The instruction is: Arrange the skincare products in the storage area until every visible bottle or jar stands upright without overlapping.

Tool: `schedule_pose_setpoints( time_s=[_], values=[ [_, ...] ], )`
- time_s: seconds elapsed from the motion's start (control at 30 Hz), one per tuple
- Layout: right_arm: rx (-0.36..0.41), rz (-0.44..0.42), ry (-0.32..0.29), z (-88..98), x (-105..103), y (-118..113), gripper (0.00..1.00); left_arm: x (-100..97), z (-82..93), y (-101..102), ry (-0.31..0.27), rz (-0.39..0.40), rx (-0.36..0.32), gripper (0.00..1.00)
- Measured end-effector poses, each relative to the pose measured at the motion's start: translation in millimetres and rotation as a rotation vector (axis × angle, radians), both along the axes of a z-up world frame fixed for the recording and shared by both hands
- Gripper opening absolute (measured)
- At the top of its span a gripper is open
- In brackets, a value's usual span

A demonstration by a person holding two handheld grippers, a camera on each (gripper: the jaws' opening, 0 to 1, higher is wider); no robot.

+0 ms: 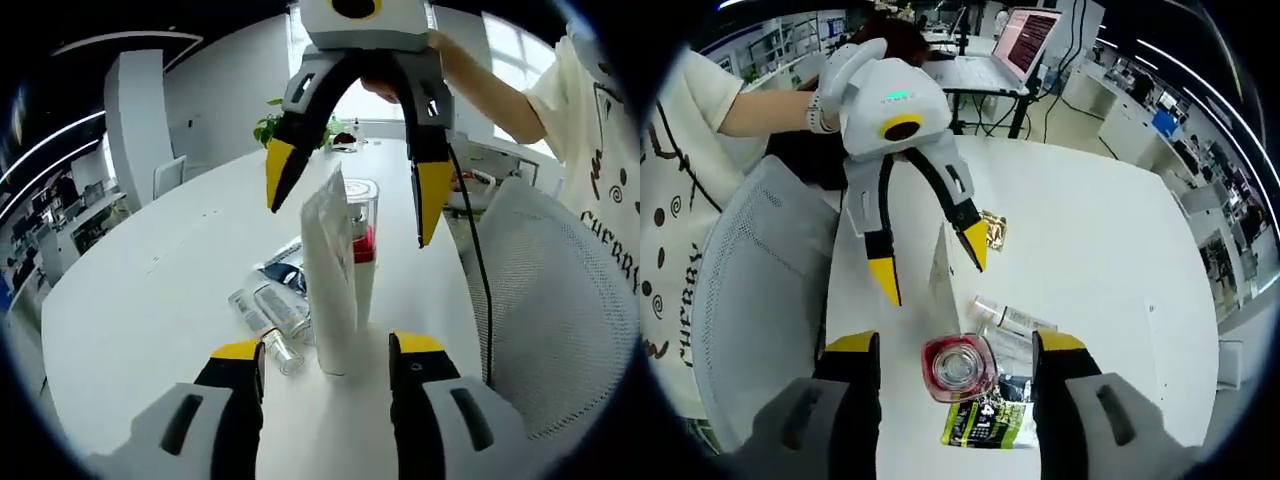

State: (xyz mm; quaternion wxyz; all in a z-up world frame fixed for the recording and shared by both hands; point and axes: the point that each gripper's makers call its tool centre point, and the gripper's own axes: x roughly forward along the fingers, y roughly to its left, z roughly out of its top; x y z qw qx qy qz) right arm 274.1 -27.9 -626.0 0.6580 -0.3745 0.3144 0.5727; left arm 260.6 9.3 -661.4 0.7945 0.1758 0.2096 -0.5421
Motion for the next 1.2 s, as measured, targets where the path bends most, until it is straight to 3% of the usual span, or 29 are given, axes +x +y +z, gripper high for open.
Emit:
schedule_pose_setpoints(
  time_s=[0.2,0.37,0.5,0.67,0.83,1.0,1.2],
  values=[
    [0.035,-0.055,-0.007,0.6,-0.2,-16.7,0.72,-3.2,18.2,9.8,-0.043,0.041,-0.016,0.63],
    [0.059,-0.091,-0.017,1.0,-3.6,-25.8,0.79,-2.4,26.2,17.2,-0.043,0.066,-0.043,0.67],
    [0.063,-0.137,-0.041,1.6,-5.8,-31.3,0.86,3.1,29.9,28.3,-0.094,0.072,-0.006,0.71],
    [0.095,-0.173,-0.060,6.4,-5.9,-38.3,0.88,-0.2,38.6,30.8,-0.105,0.077,-0.017,0.77],
    [0.103,-0.191,-0.066,5.8,-13.3,-43.9,0.91,1.7,47.6,31.7,-0.135,0.122,-0.028,0.93],
    [0.116,-0.235,-0.081,6.5,-14.8,-53.3,0.96,-2.8,55.2,32.6,-0.140,0.132,-0.045,0.97],
    [0.135,-0.262,-0.082,8.9,-21.6,-58.9,0.98,-13.6,58.1,31.0,-0.142,0.115,-0.014,0.99]
  ],
)
